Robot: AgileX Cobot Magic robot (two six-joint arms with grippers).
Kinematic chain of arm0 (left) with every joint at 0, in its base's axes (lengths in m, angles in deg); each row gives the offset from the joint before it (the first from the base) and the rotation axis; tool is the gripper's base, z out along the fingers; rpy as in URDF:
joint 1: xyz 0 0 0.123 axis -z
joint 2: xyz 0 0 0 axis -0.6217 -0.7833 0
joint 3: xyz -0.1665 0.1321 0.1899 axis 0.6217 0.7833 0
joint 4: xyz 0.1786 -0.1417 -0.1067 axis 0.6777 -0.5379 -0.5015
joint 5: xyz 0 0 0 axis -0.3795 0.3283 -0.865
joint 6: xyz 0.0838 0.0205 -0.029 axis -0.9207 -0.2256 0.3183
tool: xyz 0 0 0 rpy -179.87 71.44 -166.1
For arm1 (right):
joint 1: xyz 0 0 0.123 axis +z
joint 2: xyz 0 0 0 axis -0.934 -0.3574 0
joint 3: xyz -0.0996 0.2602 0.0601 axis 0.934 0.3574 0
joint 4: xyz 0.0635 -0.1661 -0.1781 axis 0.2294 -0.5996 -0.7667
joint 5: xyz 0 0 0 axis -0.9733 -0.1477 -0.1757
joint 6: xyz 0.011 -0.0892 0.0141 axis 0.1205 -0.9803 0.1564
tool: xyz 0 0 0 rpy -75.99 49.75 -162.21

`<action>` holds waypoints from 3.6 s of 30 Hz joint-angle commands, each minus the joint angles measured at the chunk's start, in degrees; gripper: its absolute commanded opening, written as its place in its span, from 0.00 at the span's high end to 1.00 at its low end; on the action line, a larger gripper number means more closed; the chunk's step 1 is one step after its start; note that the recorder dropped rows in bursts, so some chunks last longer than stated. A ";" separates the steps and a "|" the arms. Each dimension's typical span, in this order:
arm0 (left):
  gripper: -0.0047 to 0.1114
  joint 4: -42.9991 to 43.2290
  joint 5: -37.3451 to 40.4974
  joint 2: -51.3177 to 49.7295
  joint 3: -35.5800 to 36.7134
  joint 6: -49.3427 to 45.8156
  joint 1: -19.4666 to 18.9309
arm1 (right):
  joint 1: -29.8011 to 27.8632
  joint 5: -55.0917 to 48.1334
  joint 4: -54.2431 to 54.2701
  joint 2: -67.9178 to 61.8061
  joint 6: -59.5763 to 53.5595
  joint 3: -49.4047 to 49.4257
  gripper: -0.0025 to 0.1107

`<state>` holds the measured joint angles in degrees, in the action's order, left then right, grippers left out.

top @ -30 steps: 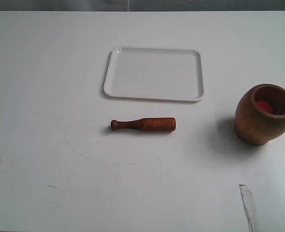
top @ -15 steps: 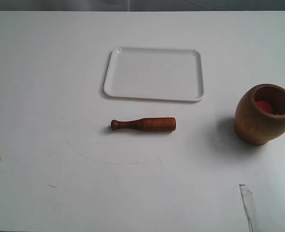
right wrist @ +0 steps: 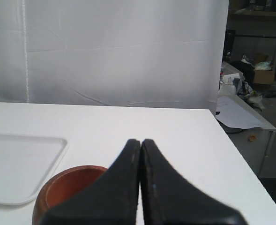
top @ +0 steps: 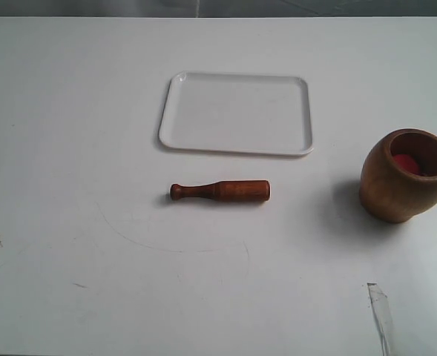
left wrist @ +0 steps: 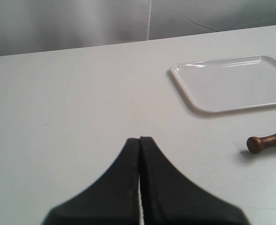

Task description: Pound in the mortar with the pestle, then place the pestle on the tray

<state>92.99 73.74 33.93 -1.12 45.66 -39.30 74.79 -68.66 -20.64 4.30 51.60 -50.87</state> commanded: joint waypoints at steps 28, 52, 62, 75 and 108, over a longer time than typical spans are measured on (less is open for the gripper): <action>0.96 -0.42 -0.17 0.07 0.03 0.47 0.44 | -0.48 11.84 23.54 0.08 1.69 0.19 0.98; 0.96 -0.42 -0.17 0.07 0.03 0.47 0.44 | 2.38 -10.97 9.21 -30.39 -12.84 -50.95 0.98; 0.96 -0.42 -0.17 0.07 0.03 0.47 0.44 | 15.81 -40.76 43.42 -63.25 -55.62 -71.11 0.98; 0.96 -0.42 -0.17 0.07 0.03 0.47 0.44 | 36.93 -55.87 17.92 -102.38 -55.61 -84.78 0.98; 0.96 -0.42 -0.17 0.07 0.03 0.47 0.44 | 45.13 -39.63 17.01 -124.31 -55.78 -84.92 0.58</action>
<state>92.99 73.74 33.93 -1.12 45.66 -39.30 119.67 -108.92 -2.23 -120.18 -3.57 -135.73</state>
